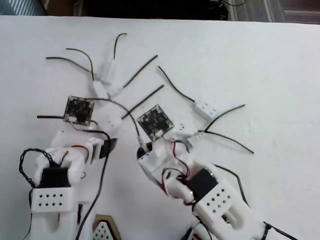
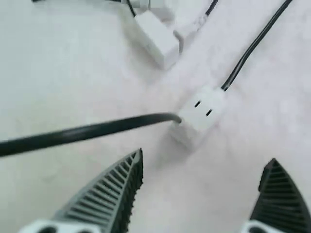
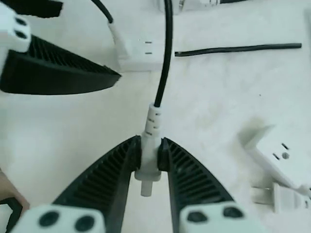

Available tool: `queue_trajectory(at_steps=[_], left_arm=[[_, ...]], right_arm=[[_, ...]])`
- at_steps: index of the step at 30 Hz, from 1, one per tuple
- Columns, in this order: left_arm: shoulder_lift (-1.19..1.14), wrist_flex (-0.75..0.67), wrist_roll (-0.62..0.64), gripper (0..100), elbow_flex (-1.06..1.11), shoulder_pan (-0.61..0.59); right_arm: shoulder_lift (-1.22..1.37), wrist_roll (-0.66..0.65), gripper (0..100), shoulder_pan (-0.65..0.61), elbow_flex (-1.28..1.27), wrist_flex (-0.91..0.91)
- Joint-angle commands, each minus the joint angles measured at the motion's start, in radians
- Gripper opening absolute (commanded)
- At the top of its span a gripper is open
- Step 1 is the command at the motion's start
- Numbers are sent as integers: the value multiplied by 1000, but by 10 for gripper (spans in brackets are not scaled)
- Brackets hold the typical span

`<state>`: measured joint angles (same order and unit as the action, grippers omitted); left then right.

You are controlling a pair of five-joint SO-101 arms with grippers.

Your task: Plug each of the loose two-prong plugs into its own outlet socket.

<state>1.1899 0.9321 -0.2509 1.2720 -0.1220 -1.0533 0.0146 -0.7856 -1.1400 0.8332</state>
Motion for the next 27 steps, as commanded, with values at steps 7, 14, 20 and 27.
queue_trajectory(at_steps=[7, 14, 20, 27], left_arm=[[22, -31, 52, 369, -97, 110], [24, 18, 64, 369, -150, 225], [166, 150, 64, 369, -157, 334], [312, 203, 66, 319, -152, 337]], right_arm=[[-162, 5, 17, -97, -78, -62], [-165, 5, 17, -97, -106, -90], [-165, 5, 17, -94, -109, -88], [-165, 5, 17, -93, -109, -84]])
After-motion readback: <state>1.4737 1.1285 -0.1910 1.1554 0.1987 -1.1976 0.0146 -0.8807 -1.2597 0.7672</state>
